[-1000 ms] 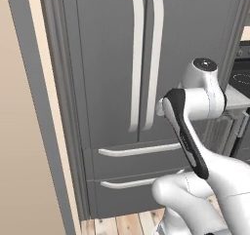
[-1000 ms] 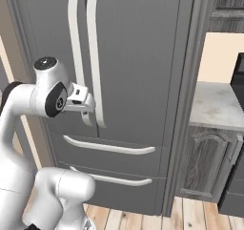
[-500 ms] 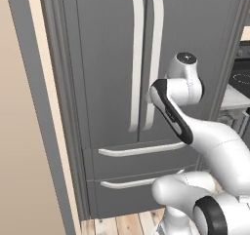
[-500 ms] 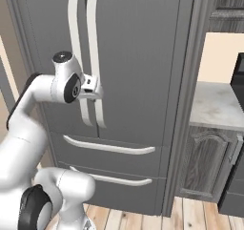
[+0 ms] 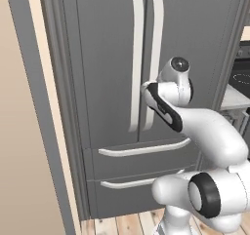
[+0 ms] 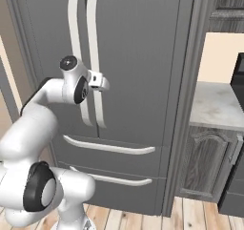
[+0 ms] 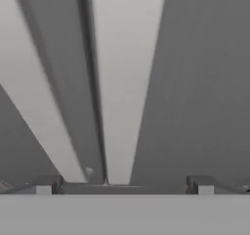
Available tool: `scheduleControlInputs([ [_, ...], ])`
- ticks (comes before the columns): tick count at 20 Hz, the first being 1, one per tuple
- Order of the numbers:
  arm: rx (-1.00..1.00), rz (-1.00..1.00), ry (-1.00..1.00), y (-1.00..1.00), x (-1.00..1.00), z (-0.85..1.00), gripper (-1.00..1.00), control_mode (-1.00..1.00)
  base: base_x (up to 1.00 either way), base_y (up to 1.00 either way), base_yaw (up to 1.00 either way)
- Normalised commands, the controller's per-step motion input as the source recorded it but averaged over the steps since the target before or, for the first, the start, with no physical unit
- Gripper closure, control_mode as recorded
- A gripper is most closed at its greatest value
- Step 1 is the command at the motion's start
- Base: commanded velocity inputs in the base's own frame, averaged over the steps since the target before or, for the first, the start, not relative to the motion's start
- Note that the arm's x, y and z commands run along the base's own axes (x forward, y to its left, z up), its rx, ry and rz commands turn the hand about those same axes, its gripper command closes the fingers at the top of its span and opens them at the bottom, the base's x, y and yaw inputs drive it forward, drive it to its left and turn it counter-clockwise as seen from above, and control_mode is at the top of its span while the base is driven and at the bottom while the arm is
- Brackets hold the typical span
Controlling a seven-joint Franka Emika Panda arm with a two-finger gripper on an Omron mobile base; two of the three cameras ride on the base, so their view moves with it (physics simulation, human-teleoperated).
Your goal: Retrieve the chicken drumstick from the fridge and place it on the saucepan with marinade on the stove.
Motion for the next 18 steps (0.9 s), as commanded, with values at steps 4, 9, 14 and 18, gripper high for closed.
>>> scheduleControlInputs([
  [4, 0.00, -0.01, -0.02, 0.00, 0.72, 0.00, -1.00, -1.00, 0.00, 0.00, 0.00],
  [9, 0.04, 0.00, 0.08, 0.00, 0.79, 0.04, -1.00, -1.00, 0.00, 0.00, 0.00],
  [14, 0.02, 0.00, 0.08, 0.00, 0.62, 0.01, -1.00, -1.00, 0.00, 0.00, 0.00],
  [18, 0.03, 0.03, -0.02, -0.02, 0.49, -0.11, -1.00, -1.00, 0.00, 0.00, 0.00],
])
